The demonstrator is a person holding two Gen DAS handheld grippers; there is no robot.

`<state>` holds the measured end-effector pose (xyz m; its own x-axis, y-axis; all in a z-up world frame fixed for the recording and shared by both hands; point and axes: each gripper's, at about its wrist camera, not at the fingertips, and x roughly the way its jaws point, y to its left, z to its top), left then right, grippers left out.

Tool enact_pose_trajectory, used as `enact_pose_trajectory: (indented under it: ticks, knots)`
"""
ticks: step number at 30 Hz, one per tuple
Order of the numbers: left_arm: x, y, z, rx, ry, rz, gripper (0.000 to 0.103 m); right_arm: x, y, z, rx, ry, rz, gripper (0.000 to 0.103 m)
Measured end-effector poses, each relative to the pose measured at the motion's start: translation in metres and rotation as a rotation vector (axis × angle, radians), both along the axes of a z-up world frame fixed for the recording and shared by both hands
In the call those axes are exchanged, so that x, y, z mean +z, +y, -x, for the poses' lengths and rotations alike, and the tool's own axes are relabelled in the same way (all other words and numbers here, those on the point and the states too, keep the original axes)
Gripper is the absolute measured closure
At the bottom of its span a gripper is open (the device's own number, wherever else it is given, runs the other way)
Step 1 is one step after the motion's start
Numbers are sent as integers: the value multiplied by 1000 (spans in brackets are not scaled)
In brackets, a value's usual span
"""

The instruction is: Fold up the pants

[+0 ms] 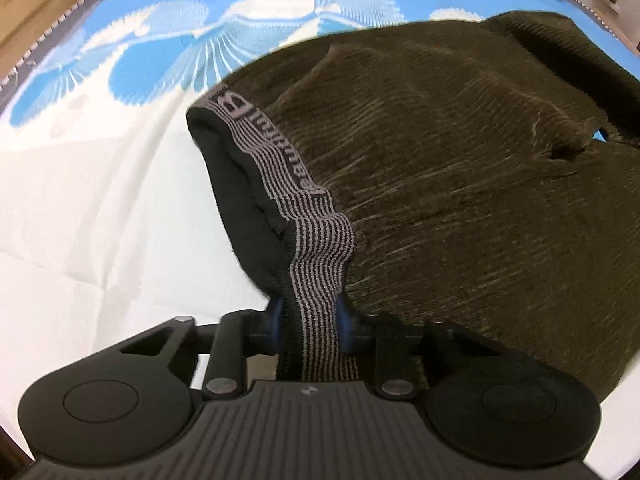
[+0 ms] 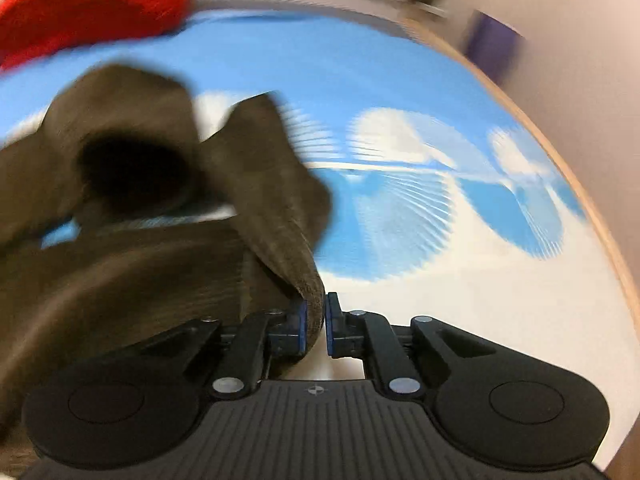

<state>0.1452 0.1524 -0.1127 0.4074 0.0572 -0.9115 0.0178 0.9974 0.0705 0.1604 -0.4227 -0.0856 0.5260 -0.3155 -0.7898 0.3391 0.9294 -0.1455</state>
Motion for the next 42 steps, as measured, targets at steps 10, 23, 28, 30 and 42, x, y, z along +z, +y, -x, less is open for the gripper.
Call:
enact_pose_trajectory:
  ticks: [10,23,28,30,42]
  knots:
    - [16,-18,22,23,-98,-128,85,-33,-48,97,94,297,-168,94]
    - [14,-7,5,112,-28,-49,60,25,-29,73,265,-113,-80,58]
    - [10,4,3,113,0,-6,57,-3,1,29,312,-6,-38,53]
    - [8,7,1,113,5,15,56,-20,19,20,350,42,-17,51]
    - [2,8,2,84,39,23,53,-28,9,3,235,32,54,95]
